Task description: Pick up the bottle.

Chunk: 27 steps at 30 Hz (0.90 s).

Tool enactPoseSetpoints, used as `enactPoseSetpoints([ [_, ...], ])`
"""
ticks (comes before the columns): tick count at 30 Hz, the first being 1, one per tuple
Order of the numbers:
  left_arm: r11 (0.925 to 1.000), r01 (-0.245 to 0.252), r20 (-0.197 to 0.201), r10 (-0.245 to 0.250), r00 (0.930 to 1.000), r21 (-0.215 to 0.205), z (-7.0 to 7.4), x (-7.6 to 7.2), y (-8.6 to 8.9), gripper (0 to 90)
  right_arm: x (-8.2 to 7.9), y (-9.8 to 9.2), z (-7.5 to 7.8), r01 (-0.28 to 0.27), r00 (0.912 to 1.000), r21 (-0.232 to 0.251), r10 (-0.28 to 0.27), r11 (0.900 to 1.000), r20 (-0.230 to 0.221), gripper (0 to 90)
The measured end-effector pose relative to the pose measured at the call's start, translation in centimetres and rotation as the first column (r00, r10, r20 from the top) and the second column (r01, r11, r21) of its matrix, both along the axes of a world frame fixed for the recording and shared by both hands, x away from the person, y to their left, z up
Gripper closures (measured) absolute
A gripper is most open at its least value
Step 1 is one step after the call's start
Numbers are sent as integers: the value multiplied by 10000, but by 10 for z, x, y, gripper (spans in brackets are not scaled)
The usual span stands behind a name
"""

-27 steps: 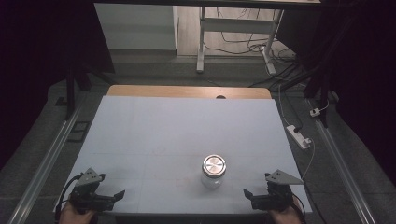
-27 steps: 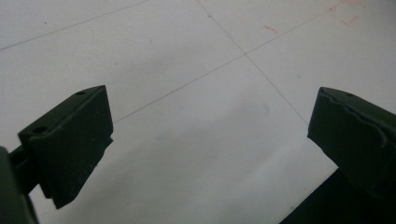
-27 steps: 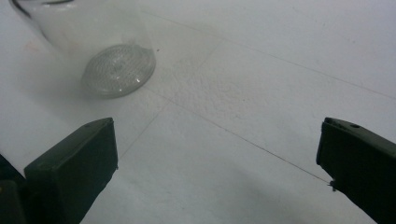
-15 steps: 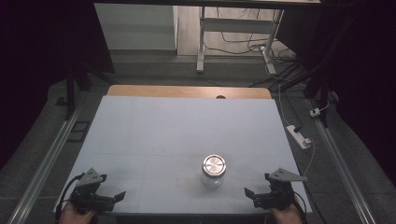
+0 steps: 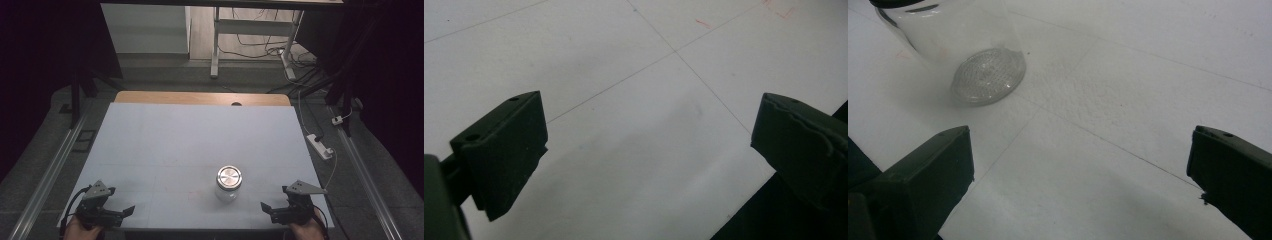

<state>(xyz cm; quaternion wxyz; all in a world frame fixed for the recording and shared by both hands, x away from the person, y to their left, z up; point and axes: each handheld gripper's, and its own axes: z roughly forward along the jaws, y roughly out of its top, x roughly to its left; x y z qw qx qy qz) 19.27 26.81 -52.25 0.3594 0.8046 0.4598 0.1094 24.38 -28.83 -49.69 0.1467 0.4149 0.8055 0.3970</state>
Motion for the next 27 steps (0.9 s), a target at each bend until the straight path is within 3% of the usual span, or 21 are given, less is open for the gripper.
enactPoseSetpoints([
  [5,10000,42,20,-43,10000,66,0,0,0,27,-1,1,2,-99,9999,346,97,9994,42,0],
  [9,10000,54,24,-54,10000,66,0,0,-1,27,-2,6,4,-414,9989,219,408,9989,243,0],
  [20,10000,58,-23,-58,10000,-14,0,0,0,26,-2,12,5,-738,9961,440,715,9963,511,0],
  [27,10000,62,-62,-63,10000,-63,0,1,1,27,0,22,8,-1281,9889,449,1242,9907,809,0],
])
